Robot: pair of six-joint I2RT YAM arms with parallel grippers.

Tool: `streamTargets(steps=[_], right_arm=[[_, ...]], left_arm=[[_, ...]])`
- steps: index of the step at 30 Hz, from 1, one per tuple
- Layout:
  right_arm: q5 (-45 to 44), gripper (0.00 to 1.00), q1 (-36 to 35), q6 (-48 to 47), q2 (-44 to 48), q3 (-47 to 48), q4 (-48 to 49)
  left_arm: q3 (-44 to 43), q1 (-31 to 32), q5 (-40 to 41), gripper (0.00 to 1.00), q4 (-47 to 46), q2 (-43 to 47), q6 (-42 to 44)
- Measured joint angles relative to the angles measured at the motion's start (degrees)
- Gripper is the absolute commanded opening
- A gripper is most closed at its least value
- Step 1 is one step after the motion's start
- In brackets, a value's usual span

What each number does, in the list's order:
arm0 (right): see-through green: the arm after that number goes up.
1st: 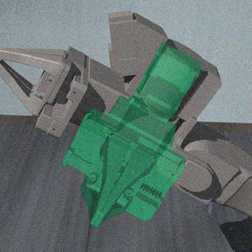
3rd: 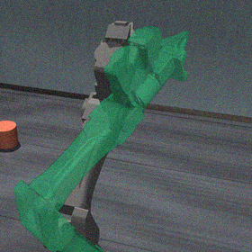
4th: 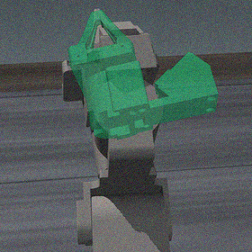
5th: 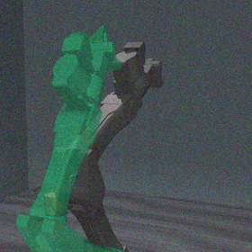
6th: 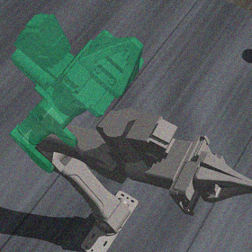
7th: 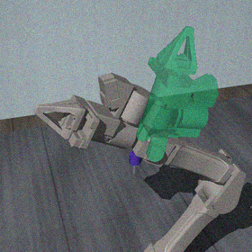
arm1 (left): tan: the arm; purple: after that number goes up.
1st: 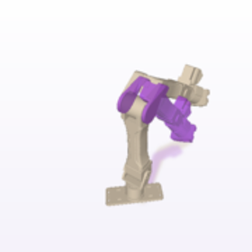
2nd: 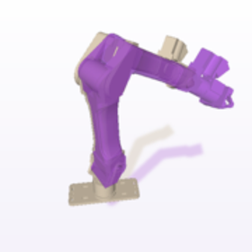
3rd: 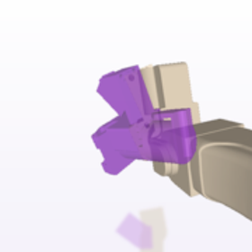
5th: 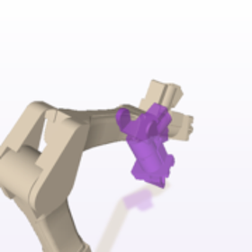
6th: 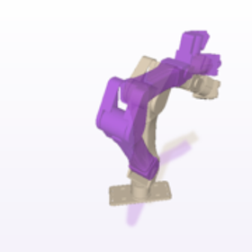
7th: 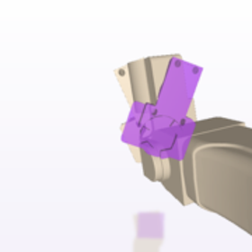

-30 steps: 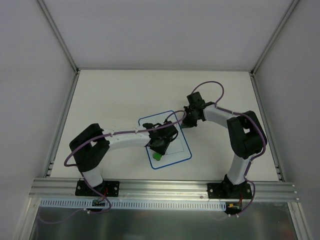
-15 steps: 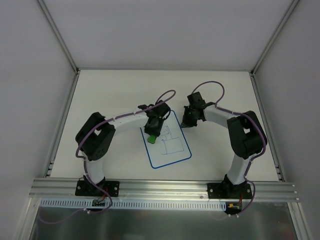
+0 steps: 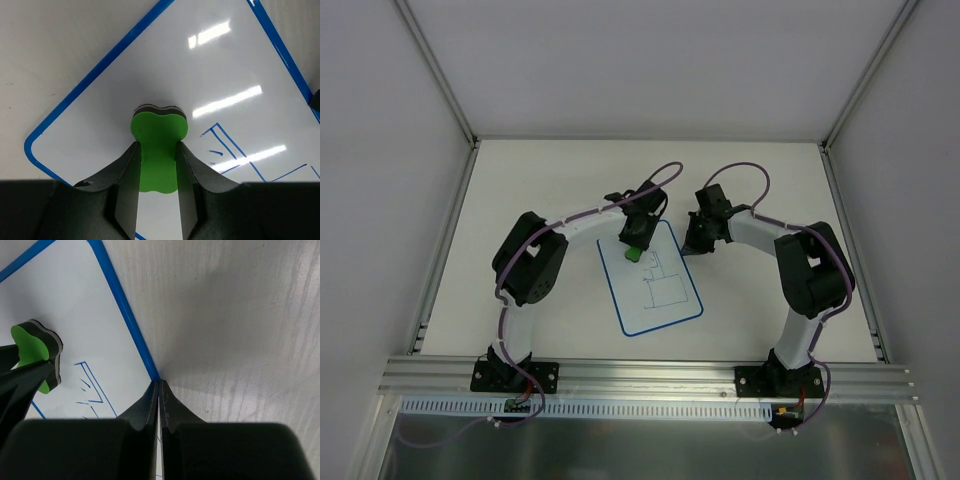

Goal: Erase the whiteboard

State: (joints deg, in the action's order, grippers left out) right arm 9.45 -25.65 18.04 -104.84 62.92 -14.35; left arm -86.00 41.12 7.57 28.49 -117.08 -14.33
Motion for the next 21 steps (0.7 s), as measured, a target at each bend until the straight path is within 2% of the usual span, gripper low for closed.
streamTargets(steps=[3,7,12,16,21], right_arm=[[0.0,0.00,0.1,0.0,0.0,0.0,0.0],[0.0,0.00,0.1,0.0,0.0,-0.1,0.0],[0.1,0.00,0.5,0.2,0.5,-0.8,0.5],[0.1,0.00,0.5,0.4,0.9,-1.4,1.0],[0.1,0.00,0.7,0.5,0.9,-1.4,1.1]], left_arm=[[3.5,1.8,-0.1,0.00,-1.9,2.1,0.0],[6.7,7.8,-0.9,0.00,-2.4,4.4,0.0],[9.8,12.4,-4.5,0.00,-2.7,6.7,-0.6],[12.7,11.1,-5.7,0.00,-3.1,8.9,-2.3],[12.3,3.6,-5.9,0.00,-1.6,9.1,-3.0]])
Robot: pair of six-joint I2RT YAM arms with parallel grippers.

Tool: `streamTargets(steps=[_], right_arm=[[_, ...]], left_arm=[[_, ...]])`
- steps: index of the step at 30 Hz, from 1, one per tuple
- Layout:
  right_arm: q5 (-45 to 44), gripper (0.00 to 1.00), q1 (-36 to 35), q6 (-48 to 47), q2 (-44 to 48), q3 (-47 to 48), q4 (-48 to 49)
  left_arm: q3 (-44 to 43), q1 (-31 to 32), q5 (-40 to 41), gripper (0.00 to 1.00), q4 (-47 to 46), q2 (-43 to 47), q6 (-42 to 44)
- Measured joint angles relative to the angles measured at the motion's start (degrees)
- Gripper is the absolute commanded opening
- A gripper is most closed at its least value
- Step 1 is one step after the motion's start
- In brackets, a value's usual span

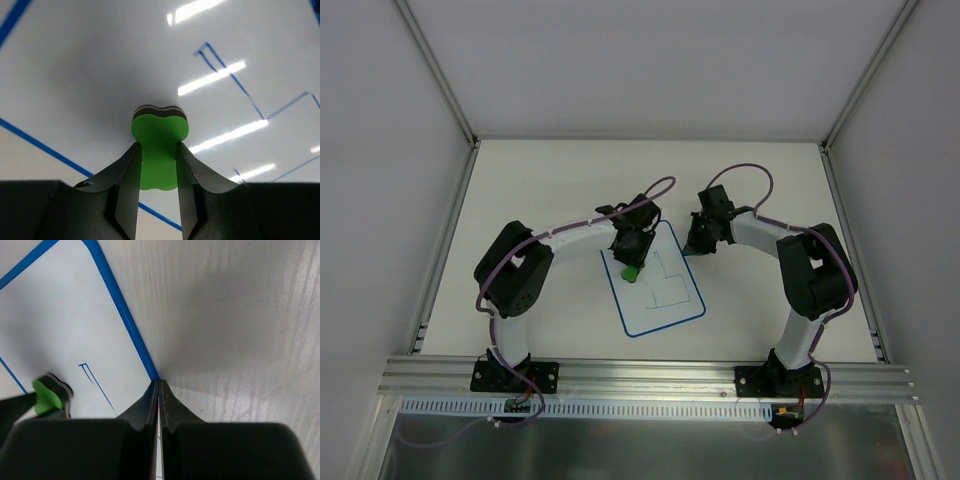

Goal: Erase the whiteboard

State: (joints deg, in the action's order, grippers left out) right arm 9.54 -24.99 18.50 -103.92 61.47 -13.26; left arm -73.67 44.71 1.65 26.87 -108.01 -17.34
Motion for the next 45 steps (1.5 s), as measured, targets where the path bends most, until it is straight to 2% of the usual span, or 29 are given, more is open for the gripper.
streamTargets(steps=[4,5,6,7,8,11,12,14,16,17,21,26,31,33,37,45], right_arm=[[-0.1,0.02,0.3,-0.1,0.0,0.0,0.0],[-0.1,0.03,0.4,-0.1,0.0,0.0,0.0],[-0.1,0.09,0.5,-0.1,0.0,0.0,0.0],[-0.2,0.12,0.6,-0.2,0.1,0.0,0.0],[-0.3,0.15,0.7,-0.4,0.1,0.0,-0.1],[-1.2,0.26,0.9,-1.3,0.4,-0.2,-0.4],[-1.6,0.33,0.9,-1.7,0.7,-0.3,-0.5],[-3.0,0.40,0.9,-2.7,1.6,-0.5,-1.1],[-4.7,0.47,1.0,-3.8,2.6,-0.7,-2.1],[-5.5,0.50,1.0,-4.4,3.1,-0.8,-2.9],[-9.5,0.68,0.0,-6.1,5.4,-0.6,-5.1],[-16.0,0.77,-7.5,-7.2,7.6,3.3,-8.1],[-20.9,0.78,-17.2,-5.6,6.1,10.4,-9.3],[-22.7,0.77,-20.2,-4.1,3.3,14.8,-10.1],[-24.9,0.76,-22.9,-1.0,-3.5,21.6,-11.9],[-25.9,0.74,-25.5,6.8,-10.6,23.7,-15.3]], left_arm=[[-4.0,-4.9,1.9,0.00,1.6,-2.5,0.4],[-4.8,-5.2,2.1,0.00,1.8,-3.1,0.4],[-5.7,-5.4,2.1,0.05,2.0,-3.7,0.5],[-6.5,-5.4,2.1,0.11,2.2,-4.2,0.4],[-7.0,-5.3,1.9,0.28,2.2,-4.5,0.4],[-7.5,-4.9,1.8,0.53,2.5,-4.6,0.3],[-7.6,-4.9,1.8,0.66,2.6,-4.6,0.3],[-7.6,-4.9,1.8,0.78,2.7,-4.3,0.1],[-7.6,-4.9,1.9,0.96,3.1,-3.5,-0.2],[-7.6,-5.0,1.9,0.99,3.2,-2.8,-0.5],[-7.6,-5.7,1.9,0.99,3.3,1.0,-2.3],[-4.7,-11.6,2.1,0.99,2.2,9.2,-4.8],[2.9,-21.3,3.3,0.99,2.0,15.8,-6.9],[6.6,-23.3,3.9,0.99,2.2,17.3,-7.7],[12.8,-23.3,5.2,0.99,2.7,19.2,-9.2],[17.9,-23.4,6.4,0.99,1.8,20.6,-11.6]])
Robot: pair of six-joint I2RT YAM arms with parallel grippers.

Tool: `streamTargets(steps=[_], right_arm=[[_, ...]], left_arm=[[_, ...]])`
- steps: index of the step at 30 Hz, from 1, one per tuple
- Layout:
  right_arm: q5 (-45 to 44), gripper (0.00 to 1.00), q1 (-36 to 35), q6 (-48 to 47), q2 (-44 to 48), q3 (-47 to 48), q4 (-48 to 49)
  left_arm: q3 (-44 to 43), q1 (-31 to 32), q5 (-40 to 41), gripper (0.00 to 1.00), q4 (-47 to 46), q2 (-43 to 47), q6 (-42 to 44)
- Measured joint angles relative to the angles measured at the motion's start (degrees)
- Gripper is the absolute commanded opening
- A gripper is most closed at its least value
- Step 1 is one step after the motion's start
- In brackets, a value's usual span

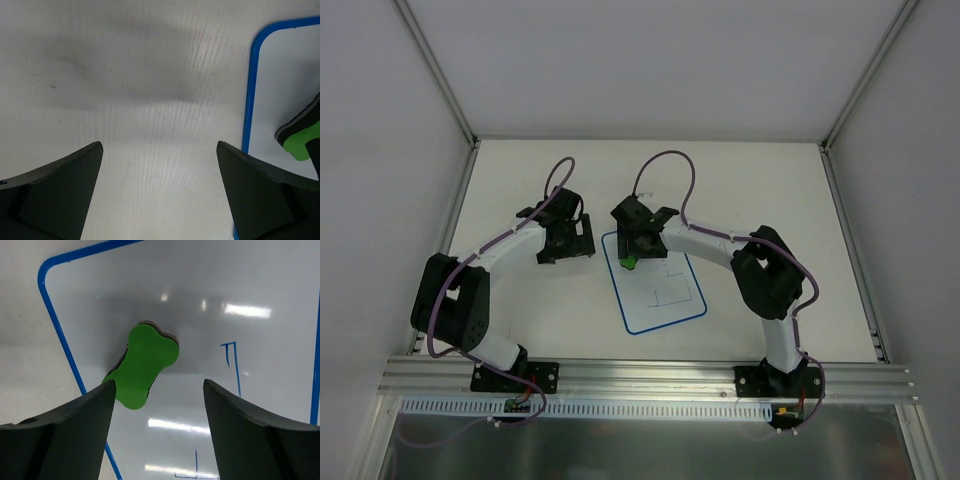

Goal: Erase the whiteboard

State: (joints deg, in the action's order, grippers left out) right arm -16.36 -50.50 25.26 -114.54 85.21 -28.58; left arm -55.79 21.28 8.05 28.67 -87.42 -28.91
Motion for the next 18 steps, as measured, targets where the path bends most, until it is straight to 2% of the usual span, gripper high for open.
streamTargets(steps=[13,17,18], right_arm=[[-1.0,0.69,-0.4,5.9,-3.0,4.1,-0.7],[-1.3,0.61,-0.4,6.9,-4.5,4.8,-0.6],[-1.3,0.56,-0.4,7.1,-4.8,4.8,-0.7]], left_arm=[[1.1,0.0,-0.1,0.99,-2.9,0.5,-0.8],[1.5,0.0,-0.2,0.98,-3.0,0.5,-1.1],[1.5,0.0,-0.2,0.97,-3.1,0.5,-1.2]])
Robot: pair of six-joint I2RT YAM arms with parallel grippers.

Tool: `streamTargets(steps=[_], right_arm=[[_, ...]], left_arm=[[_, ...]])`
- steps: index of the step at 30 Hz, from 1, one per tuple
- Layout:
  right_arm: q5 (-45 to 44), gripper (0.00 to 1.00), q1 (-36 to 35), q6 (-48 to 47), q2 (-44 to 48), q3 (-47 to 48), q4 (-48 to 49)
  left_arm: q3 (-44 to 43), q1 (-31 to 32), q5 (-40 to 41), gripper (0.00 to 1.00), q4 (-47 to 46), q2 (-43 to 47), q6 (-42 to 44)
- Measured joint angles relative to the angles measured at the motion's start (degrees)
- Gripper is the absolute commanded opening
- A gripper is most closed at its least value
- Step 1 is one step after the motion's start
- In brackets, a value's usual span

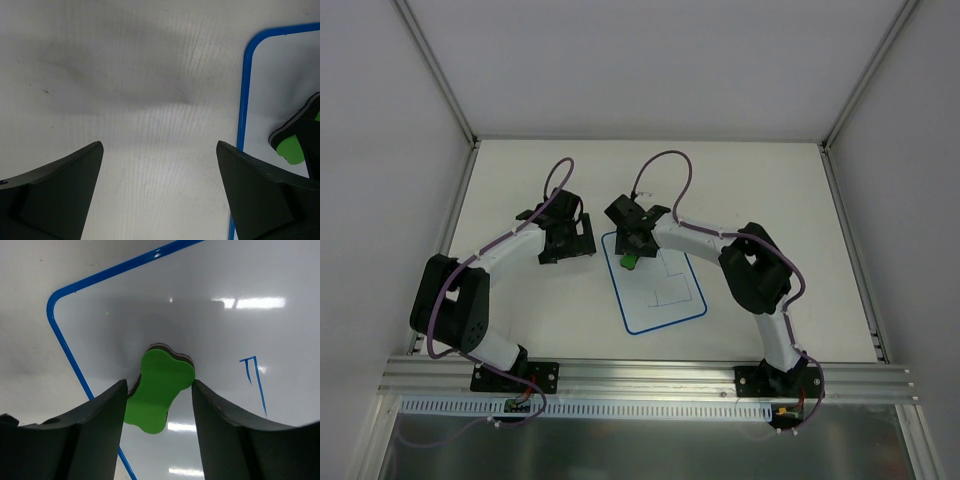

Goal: Erase the whiteboard

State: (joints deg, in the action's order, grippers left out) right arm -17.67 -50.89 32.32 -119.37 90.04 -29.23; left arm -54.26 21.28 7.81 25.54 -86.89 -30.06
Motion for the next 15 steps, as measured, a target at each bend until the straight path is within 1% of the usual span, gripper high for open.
streamTargets(steps=[2,3,6,8,9,11,15], right_arm=[[-0.1,0.50,0.0,0.2,-0.6,0.0,-0.1],[-0.2,0.45,0.0,0.2,-0.7,0.0,-0.1],[-0.5,0.36,0.0,0.2,-0.8,0.0,0.0],[-0.5,0.32,0.0,0.1,-0.8,0.0,0.1],[-0.5,0.28,0.0,0.0,-0.8,0.0,0.1],[-0.5,0.24,0.1,-0.3,-0.6,-0.4,0.5],[-0.4,0.14,1.0,-2.4,2.0,-4.2,1.6]], left_arm=[[0.0,0.0,-0.2,0.96,-0.1,0.0,0.0],[0.0,0.0,-0.3,0.95,-0.2,0.0,0.0],[0.0,0.0,-1.2,0.93,-0.4,0.0,-0.2],[0.0,0.0,-1.9,0.91,-0.7,0.0,-0.3],[0.0,0.0,-2.5,0.89,-0.9,0.0,-0.4],[0.0,0.0,-3.6,0.85,-1.2,-0.2,-0.6],[-1.4,0.2,-5.2,0.80,-1.4,-2.8,-0.9]])
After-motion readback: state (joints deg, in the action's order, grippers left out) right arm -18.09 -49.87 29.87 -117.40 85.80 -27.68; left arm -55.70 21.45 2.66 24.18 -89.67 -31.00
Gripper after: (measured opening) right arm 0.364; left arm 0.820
